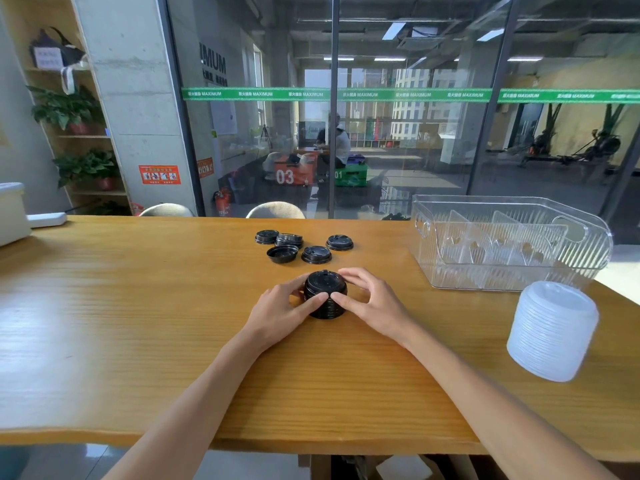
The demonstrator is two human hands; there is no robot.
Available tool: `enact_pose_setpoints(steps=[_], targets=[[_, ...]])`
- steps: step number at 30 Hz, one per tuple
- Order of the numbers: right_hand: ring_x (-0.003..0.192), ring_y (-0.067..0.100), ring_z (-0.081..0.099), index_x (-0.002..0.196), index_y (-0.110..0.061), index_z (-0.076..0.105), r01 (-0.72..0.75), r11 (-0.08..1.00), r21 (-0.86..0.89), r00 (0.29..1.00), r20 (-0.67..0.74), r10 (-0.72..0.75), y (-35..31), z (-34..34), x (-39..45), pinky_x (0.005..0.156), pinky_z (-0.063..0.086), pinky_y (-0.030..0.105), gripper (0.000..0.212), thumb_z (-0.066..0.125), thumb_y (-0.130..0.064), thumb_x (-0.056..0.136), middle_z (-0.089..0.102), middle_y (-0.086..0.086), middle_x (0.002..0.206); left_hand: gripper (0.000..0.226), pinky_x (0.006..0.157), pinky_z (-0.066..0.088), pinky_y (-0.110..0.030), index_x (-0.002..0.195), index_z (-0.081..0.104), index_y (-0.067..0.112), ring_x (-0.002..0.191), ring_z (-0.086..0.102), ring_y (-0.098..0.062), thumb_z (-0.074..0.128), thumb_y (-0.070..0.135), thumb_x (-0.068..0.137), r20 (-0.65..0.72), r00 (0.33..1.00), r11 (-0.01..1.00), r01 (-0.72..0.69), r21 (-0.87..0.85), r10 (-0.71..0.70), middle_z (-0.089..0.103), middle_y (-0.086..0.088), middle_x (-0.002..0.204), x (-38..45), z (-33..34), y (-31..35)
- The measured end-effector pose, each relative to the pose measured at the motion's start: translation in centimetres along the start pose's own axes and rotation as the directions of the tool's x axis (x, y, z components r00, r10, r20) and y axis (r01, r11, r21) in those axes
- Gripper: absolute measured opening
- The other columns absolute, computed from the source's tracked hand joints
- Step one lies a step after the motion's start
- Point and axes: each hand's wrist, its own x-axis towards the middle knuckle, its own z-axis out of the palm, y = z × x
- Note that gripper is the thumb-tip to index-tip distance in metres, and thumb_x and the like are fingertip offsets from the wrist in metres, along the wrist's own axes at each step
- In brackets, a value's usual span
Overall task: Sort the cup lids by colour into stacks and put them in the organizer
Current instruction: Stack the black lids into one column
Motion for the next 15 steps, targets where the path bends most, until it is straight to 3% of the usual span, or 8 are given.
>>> enact_pose_setpoints(steps=[5,8,15], targets=[[0.135,-0.006,0.054,0.142,-0.036,0.061,-0.028,0.999,0.041,0.999,-0.023,0.029,-0.03,-0.3,-0.18,0.118,0.043,0.033,0.058,0.08,-0.055,0.09,0.066,-0.02,0.142,0.07,0.108,0.055,-0.042,0.157,0.052,0.039,0.123,0.065,-0.004,0.065,0.07,0.095,0.003,1.0,1.0,0.016,-0.009,-0.016,0.073,0.011,0.131,0.11,-0.08,-0.12],[0.132,-0.007,0.056,0.142,-0.03,0.065,-0.034,0.999,0.038,0.999,-0.039,0.035,0.09,-0.26,-0.11,0.117,0.047,0.037,0.059,0.08,-0.055,0.091,0.068,-0.018,0.139,0.077,0.109,0.054,-0.042,0.162,0.044,0.038,0.126,0.064,-0.008,0.063,0.072,0.095,0.009,1.0,1.0,0.02,0.019,-0.02,0.07,0.01,0.136,0.1,-0.2,-0.07],[0.135,0.0,0.057,0.142,-0.026,0.068,-0.014,1.0,-0.023,0.999,-0.032,0.013,-0.04,-0.22,0.02,0.115,0.049,0.041,0.08,0.069,-0.076,0.08,0.067,-0.013,0.142,0.062,0.111,0.054,-0.044,0.155,0.058,0.035,0.124,0.066,-0.002,0.066,0.063,0.1,0.041,0.999,1.0,-0.003,-0.022,0.004,0.072,0.019,0.136,0.27,-0.29,0.07]])
